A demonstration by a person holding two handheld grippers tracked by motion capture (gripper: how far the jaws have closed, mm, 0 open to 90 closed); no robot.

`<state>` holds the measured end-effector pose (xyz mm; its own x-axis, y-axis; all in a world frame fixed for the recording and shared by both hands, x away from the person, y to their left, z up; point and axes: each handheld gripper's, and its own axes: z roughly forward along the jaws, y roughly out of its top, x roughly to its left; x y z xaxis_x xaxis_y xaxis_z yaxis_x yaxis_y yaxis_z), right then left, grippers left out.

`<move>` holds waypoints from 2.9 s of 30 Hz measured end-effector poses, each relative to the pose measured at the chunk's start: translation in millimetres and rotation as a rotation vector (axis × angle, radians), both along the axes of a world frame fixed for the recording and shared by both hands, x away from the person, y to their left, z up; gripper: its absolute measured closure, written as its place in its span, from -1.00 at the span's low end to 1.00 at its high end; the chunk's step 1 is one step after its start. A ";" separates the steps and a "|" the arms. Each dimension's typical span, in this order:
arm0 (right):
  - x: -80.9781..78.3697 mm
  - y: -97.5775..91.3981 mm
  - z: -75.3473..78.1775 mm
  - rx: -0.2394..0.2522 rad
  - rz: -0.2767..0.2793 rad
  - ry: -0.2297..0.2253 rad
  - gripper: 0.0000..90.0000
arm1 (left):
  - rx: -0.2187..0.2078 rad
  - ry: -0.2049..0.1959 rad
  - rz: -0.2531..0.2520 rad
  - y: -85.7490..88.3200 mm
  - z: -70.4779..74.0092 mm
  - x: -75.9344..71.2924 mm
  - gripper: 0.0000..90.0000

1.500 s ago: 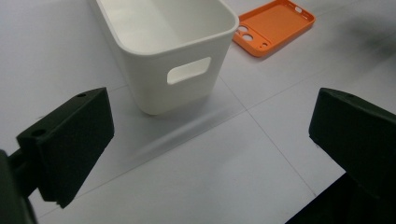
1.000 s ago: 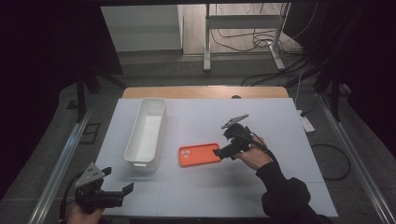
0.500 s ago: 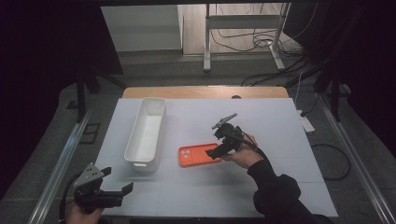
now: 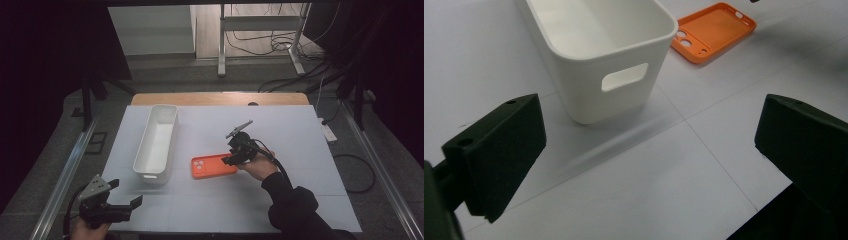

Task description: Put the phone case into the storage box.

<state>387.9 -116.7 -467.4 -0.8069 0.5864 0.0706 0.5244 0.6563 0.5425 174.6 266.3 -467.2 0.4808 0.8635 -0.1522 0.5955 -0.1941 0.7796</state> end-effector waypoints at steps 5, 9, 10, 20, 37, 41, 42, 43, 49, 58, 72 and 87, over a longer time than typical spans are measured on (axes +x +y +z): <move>2.4 -1.1 0.1 0.003 0.008 0.007 0.69 | -0.002 0.001 -0.001 -0.1 -0.1 0.1 -0.98; 3.8 0.7 -2.1 -0.012 0.019 0.028 0.98 | -0.002 0.000 -0.001 0.2 -0.1 0.1 -0.98; 3.9 1.5 -3.0 -0.021 0.023 0.025 0.98 | -0.002 0.000 -0.001 0.2 0.0 0.1 -0.98; 4.0 1.9 -13.0 -0.040 0.032 0.021 0.98 | -0.004 0.000 -0.003 0.4 0.0 -0.1 -0.98; 2.7 2.0 -33.1 -0.085 0.039 0.046 0.98 | 0.008 0.003 0.001 -1.0 -0.1 0.1 -0.97; 0.9 1.6 -37.2 -0.100 0.043 0.051 0.98 | 0.022 0.005 0.004 -2.3 -0.1 0.5 -0.97; 0.7 1.0 -37.8 -0.100 0.043 0.049 0.98 | 0.022 0.005 0.004 -2.3 -0.1 0.5 -0.97; 0.7 1.0 -37.8 -0.100 0.043 0.049 0.98 | 0.023 0.006 0.004 -2.4 -0.1 0.6 -0.97; -2.3 -2.3 -37.3 -0.099 0.056 0.056 0.98 | 0.025 0.009 0.005 -2.5 -0.1 0.9 -0.96; -11.4 -4.8 -34.9 -0.086 0.068 0.076 0.98 | 0.020 0.011 0.005 -2.4 -0.2 1.0 -0.96; -24.2 -6.0 -34.7 -0.077 0.096 0.104 0.98 | 0.015 0.010 0.007 -1.7 -0.2 1.4 -0.96; -41.4 1.0 -34.7 -0.069 0.137 0.115 0.98 | 0.015 0.009 0.005 -2.2 0.1 1.6 -0.95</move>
